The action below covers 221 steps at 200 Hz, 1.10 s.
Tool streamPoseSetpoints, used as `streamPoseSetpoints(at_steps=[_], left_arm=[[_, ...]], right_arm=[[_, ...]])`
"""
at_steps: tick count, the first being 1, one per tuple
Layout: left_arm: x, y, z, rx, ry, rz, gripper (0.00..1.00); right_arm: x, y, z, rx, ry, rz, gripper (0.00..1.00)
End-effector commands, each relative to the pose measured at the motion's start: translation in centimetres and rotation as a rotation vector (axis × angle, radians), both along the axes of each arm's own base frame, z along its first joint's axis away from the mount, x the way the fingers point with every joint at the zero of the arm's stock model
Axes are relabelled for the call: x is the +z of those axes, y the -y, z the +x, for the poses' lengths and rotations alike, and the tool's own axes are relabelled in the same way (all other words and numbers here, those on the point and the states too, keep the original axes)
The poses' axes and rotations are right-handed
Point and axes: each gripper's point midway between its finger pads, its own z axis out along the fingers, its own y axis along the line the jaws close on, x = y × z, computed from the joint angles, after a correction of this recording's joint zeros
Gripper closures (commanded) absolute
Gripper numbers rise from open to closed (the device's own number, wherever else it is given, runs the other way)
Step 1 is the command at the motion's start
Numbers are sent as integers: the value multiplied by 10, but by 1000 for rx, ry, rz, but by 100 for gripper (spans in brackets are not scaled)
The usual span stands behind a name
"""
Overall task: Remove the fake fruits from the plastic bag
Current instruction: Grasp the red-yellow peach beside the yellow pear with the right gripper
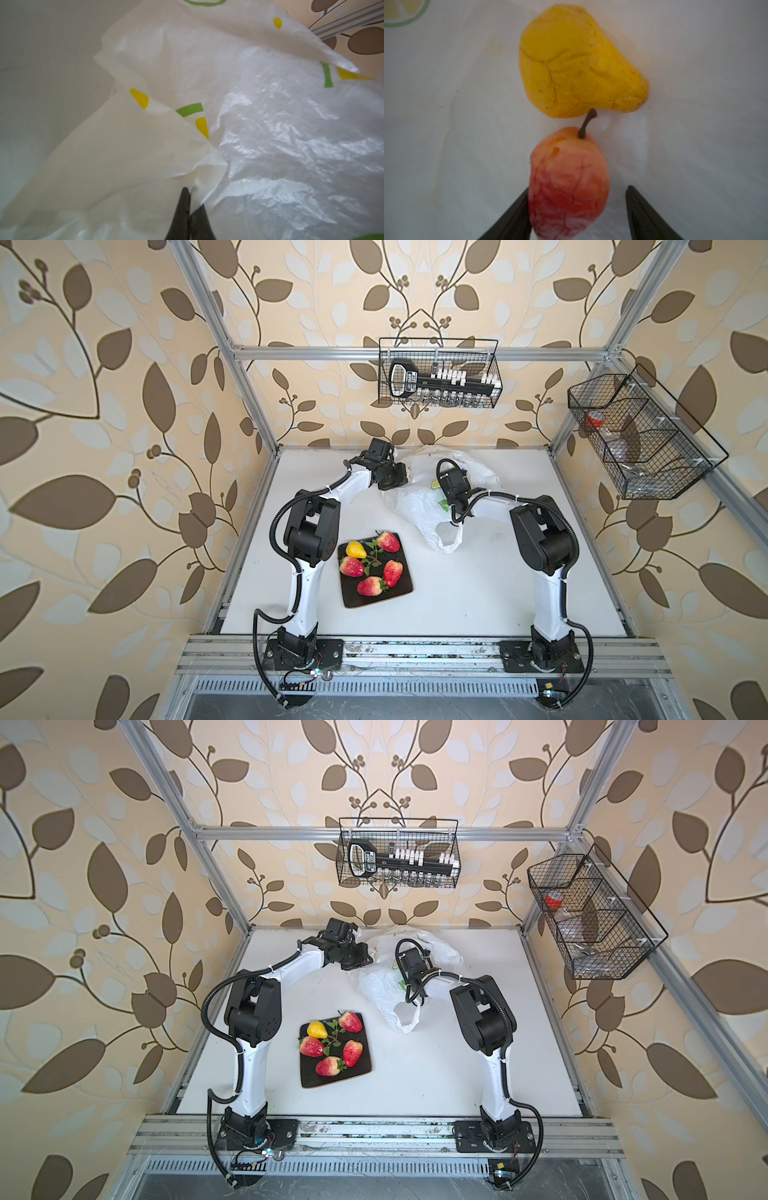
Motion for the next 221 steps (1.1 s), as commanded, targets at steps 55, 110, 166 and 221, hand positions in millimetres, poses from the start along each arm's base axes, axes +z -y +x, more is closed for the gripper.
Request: streamPoseSetpoints(at_steps=[55, 110, 166, 221], left_arm=[[38, 3, -1, -25, 82, -10, 100], [34, 0, 4, -5, 78, 1, 100], [32, -1, 14, 40, 79, -17, 100], [26, 0, 29, 91, 74, -27, 100]], right_arm=[[2, 4, 13, -31, 13, -39, 57], [23, 6, -1, -8, 50, -1, 71], [32, 17, -41, 42, 44, 47, 74], [45, 29, -83, 128, 32, 87, 74]])
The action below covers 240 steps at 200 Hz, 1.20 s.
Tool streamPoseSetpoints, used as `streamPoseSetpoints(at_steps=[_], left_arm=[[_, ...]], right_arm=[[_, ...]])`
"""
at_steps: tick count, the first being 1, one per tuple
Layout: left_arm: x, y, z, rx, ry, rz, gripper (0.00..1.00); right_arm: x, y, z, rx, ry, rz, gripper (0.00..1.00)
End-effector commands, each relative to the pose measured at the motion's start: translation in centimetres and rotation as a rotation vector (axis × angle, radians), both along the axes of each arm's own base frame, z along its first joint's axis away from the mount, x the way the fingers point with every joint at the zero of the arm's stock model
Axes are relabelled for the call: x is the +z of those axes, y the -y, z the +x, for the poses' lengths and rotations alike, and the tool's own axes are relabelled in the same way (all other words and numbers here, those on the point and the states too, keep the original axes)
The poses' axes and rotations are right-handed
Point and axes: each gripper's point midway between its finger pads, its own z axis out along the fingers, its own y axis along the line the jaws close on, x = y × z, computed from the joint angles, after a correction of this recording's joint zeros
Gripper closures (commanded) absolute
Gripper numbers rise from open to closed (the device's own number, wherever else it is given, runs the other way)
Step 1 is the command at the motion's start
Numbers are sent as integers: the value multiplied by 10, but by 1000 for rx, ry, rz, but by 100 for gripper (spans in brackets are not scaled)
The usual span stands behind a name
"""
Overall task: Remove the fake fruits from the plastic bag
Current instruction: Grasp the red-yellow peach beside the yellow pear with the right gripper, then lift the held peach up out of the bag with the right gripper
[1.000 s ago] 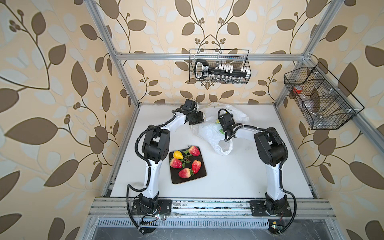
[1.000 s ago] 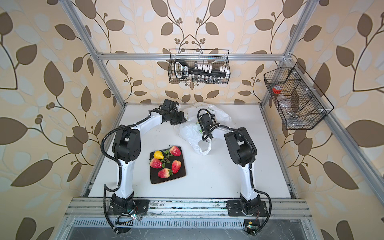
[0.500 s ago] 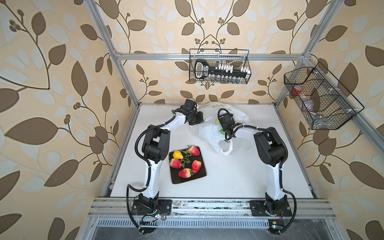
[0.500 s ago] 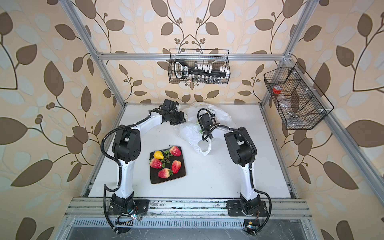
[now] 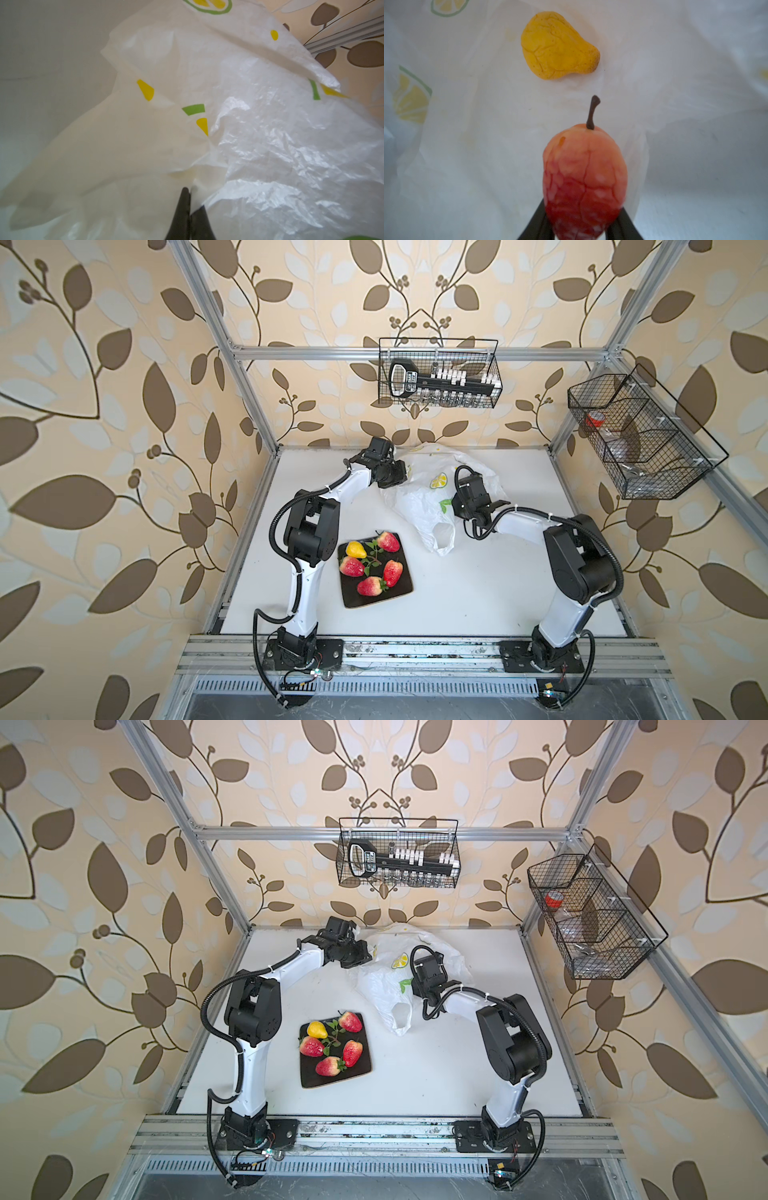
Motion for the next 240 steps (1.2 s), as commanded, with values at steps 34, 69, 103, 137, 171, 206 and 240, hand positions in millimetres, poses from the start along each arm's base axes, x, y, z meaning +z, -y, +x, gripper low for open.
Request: streamPoseSetpoints(at_steps=[34, 69, 103, 137, 171, 206, 240], left_arm=[[11, 6, 27, 51, 47, -35, 100], [3, 8, 30, 33, 42, -16, 100], [0, 8, 29, 17, 42, -7, 88], [15, 9, 25, -2, 69, -12, 44], [36, -1, 15, -4, 101, 26, 11], [61, -19, 1, 31, 146, 76, 1], [91, -45, -13, 92, 202, 161, 1]], right_arm=[[15, 17, -39, 73, 8, 41, 74], [27, 28, -69, 71, 24, 72, 74], [47, 44, -96, 58, 72, 51, 75], [77, 50, -115, 96, 155, 30, 75], [112, 36, -125, 211, 244, 13, 76], [148, -18, -145, 427, 367, -61, 76], [148, -83, -172, 674, 405, -146, 75]])
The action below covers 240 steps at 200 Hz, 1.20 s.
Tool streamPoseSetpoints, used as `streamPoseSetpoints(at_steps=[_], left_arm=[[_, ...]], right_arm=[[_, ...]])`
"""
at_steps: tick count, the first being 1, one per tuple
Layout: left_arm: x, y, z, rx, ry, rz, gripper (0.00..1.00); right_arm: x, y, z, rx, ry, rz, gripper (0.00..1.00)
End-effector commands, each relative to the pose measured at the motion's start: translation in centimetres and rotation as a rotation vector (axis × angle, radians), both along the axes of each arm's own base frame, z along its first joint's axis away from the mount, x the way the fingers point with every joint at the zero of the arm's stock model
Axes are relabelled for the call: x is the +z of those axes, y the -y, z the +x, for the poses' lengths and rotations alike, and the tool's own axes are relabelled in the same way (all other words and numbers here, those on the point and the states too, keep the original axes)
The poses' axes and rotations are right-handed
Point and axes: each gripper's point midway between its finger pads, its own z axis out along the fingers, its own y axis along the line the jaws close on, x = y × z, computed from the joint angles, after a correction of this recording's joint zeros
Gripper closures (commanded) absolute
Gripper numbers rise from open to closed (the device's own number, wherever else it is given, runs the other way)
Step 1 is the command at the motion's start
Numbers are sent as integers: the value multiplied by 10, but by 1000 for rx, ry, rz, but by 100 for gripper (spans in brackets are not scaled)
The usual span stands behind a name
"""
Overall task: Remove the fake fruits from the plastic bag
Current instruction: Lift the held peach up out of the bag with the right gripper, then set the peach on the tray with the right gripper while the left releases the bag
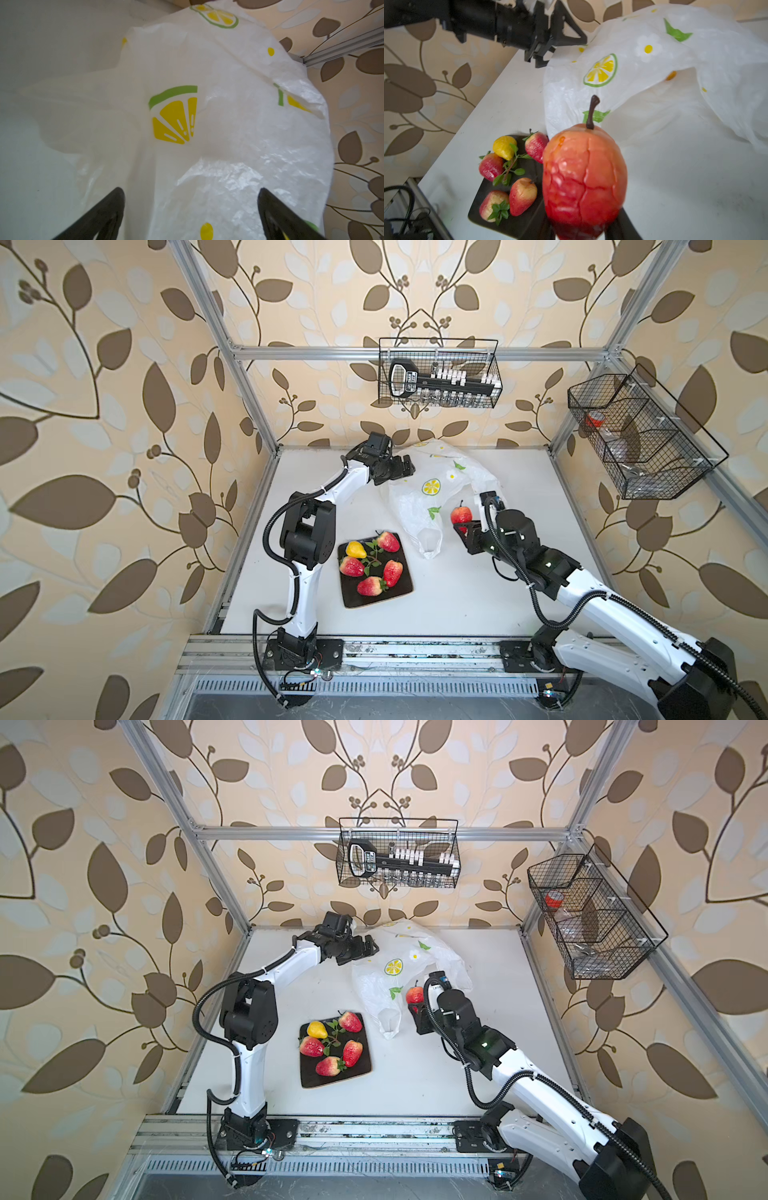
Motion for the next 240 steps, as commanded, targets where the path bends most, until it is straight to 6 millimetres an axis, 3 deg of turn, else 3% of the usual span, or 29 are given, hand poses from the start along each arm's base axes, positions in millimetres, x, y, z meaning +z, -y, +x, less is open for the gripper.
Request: streamPoseSetpoints(at_steps=[1, 47, 86, 102, 141, 173, 206, 240], left_arm=[[60, -26, -11, 50, 128, 76, 1], [103, -98, -46, 241, 196, 287, 2], [121, -161, -101, 397, 218, 338, 4], [129, -179, -129, 441, 240, 346, 4], [122, -208, -186, 525, 214, 380, 5], [114, -223, -219, 584, 190, 375, 6], [107, -229, -234, 603, 163, 377, 6], [105, -227, -236, 592, 155, 370, 6]], right_arm=[[6, -34, -11, 133, 80, -116, 75], [-22, -120, -43, 407, 104, -262, 75], [-52, -163, -51, 535, 102, -330, 74], [-65, -177, -53, 580, 91, -355, 73], [-96, -199, -46, 614, 63, -422, 73], [-113, -212, -38, 619, 49, -456, 72], [-130, -219, -36, 633, 31, -478, 66], [-131, -219, -36, 627, 29, -476, 47]])
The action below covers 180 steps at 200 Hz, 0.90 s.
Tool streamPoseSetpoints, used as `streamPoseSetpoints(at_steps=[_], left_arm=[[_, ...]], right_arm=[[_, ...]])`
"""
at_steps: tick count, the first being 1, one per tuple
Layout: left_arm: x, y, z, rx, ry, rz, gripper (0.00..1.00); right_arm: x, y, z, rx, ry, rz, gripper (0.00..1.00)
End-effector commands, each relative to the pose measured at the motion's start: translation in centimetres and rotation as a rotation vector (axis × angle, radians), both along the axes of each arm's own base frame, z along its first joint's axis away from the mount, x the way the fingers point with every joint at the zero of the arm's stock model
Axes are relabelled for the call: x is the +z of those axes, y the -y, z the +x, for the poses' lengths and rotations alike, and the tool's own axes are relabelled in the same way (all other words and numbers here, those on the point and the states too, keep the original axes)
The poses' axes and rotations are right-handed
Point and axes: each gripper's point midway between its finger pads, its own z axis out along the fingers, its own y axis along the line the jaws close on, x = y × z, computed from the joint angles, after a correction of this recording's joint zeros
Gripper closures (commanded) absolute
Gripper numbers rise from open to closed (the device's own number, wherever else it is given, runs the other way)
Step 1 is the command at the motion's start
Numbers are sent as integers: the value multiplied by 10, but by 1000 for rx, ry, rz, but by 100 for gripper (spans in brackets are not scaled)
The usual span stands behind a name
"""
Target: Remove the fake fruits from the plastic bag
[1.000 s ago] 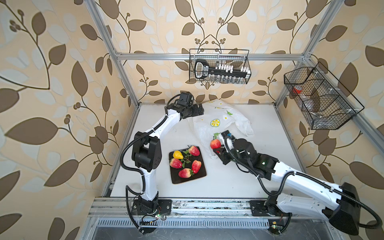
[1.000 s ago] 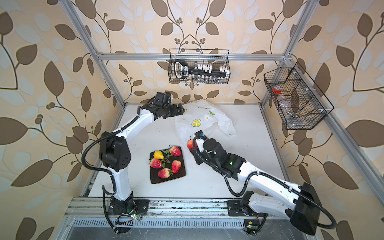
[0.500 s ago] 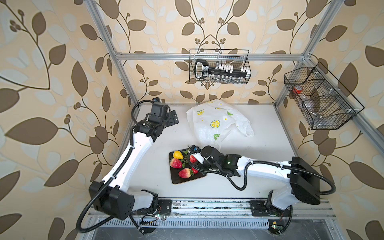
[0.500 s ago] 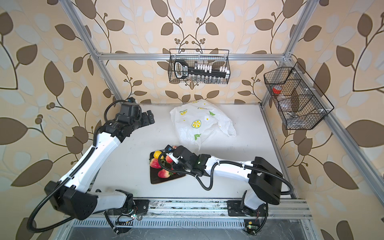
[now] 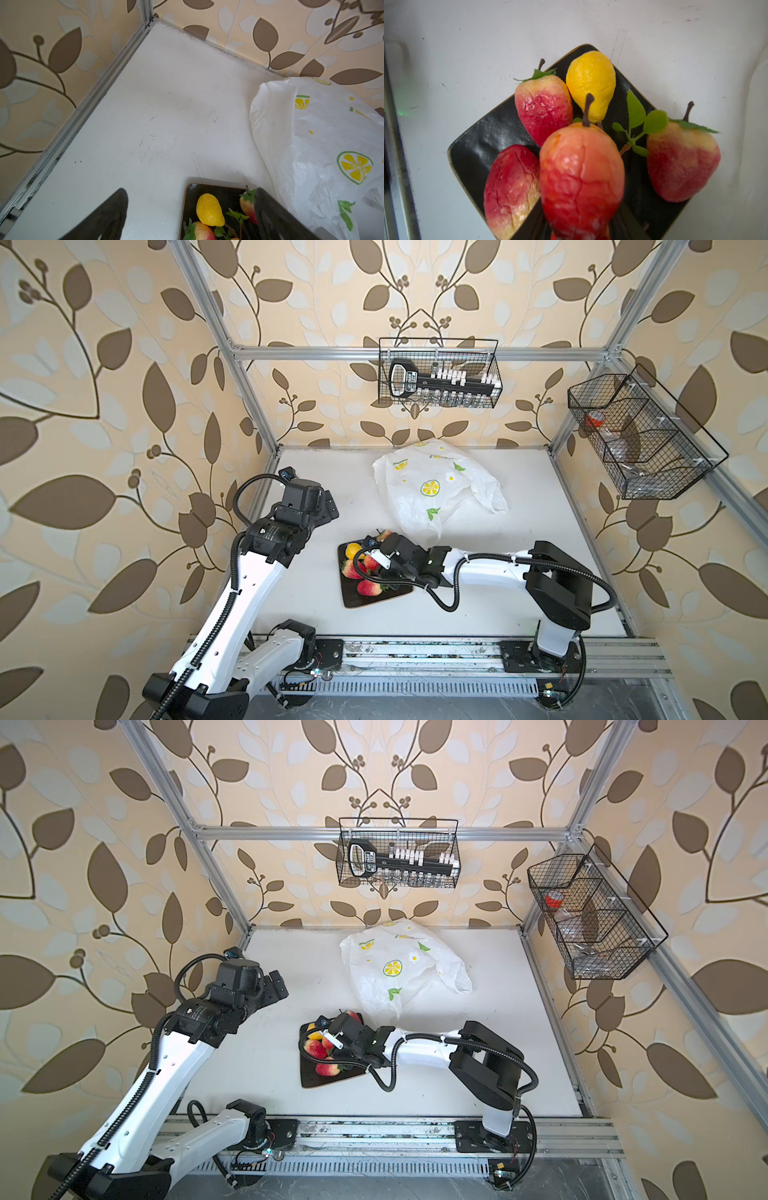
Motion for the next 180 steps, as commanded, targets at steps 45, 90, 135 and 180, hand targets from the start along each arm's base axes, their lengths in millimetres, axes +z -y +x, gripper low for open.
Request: streamPoseSetpoints(at_steps=[45, 90, 135, 180], left_arm=[[8, 5, 8, -25, 10, -2, 6], [26, 26, 25, -147, 59, -17, 6], [36, 55, 39, -269, 90, -52, 8], [30, 160, 26, -549, 59, 46, 6]], right_arm=[[40, -7, 0, -19, 14, 91, 37], [103, 26, -5, -114, 26, 246, 33], [127, 140, 40, -545, -16, 375, 33], [95, 271, 75, -989, -147, 452, 34]])
